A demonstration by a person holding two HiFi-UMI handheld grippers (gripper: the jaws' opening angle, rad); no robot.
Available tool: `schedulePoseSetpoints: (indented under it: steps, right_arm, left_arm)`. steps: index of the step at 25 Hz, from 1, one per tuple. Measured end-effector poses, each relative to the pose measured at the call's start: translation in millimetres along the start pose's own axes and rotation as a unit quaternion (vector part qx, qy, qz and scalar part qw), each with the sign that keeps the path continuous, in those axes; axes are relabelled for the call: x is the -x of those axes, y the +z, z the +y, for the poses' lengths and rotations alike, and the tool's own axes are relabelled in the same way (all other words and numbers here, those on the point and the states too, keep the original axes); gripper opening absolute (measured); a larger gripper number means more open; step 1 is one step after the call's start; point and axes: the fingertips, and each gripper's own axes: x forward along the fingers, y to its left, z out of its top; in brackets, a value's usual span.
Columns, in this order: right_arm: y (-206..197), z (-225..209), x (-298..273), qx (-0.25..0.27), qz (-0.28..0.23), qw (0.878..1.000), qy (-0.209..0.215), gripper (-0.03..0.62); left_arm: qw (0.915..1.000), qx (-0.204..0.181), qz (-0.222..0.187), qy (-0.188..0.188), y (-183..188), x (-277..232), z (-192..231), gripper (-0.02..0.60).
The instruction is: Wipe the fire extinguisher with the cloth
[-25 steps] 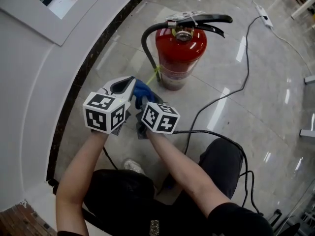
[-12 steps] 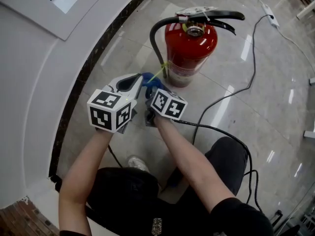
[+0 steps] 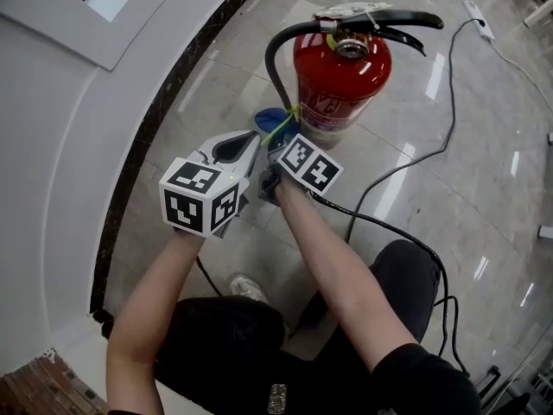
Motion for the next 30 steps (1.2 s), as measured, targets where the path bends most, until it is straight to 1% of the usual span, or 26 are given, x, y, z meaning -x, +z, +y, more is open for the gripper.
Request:
schedulePoseSetpoints:
  steps: [5, 8, 10, 13, 14, 16, 18, 21, 24, 27, 30]
  right_arm:
    - [-11, -33, -8, 0.003, 0.012, 0.999, -0.044, 0.026]
    - [-16, -54, -3, 0.018, 0.025, 0.997, -0.073, 0.026]
    - [-19, -65, 5, 0.036, 0.045, 0.995, -0.085, 0.026]
    - [-16, -76, 19, 0.08, 0.077, 0.989, -0.094, 0.026]
    - [-11, -82, 26, 0.104, 0.084, 0.986, -0.099, 0.026]
    - [2, -92, 46, 0.171, 0.096, 0.976, -0.1, 0.026]
    - [21, -91, 67, 0.229, 0.105, 0.964, -0.087, 0.026]
    - [61, -72, 101, 0.282, 0.109, 0.951, -0.063, 0.026]
    - [99, -37, 148, 0.327, 0.11, 0.938, -0.032, 0.026]
    - [141, 10, 198, 0.361, 0.1, 0.927, 0.013, 0.026]
    - [174, 47, 251, 0.403, 0.106, 0.907, 0.057, 0.026]
  left_arm:
    - [0.9999, 0.002, 0.011, 0.0, -10, -2, 6, 0.006]
    - [0.9999, 0.005, 0.016, -0.005, -14, -9, 5, 0.006]
    - [0.9998, 0.009, 0.016, -0.003, -16, -12, 2, 0.006]
    - [0.9999, 0.002, 0.015, 0.002, -11, -11, -6, 0.006]
    - [0.9999, 0.003, 0.013, -0.001, -9, -10, -10, 0.006]
    - [0.9999, 0.003, 0.008, -0.012, -9, -5, -20, 0.006]
    - [0.9998, -0.012, 0.008, -0.016, -11, 5, -26, 0.006]
    - [0.9995, -0.03, 0.006, -0.001, -3, 26, -32, 0.006]
    - [0.9994, -0.035, 0.004, 0.006, 21, 52, -50, 0.006]
    - [0.9997, -0.018, -0.015, 0.009, 62, 78, -75, 0.006]
    - [0.9995, -0.001, -0.02, 0.023, 90, 103, -109, 0.006]
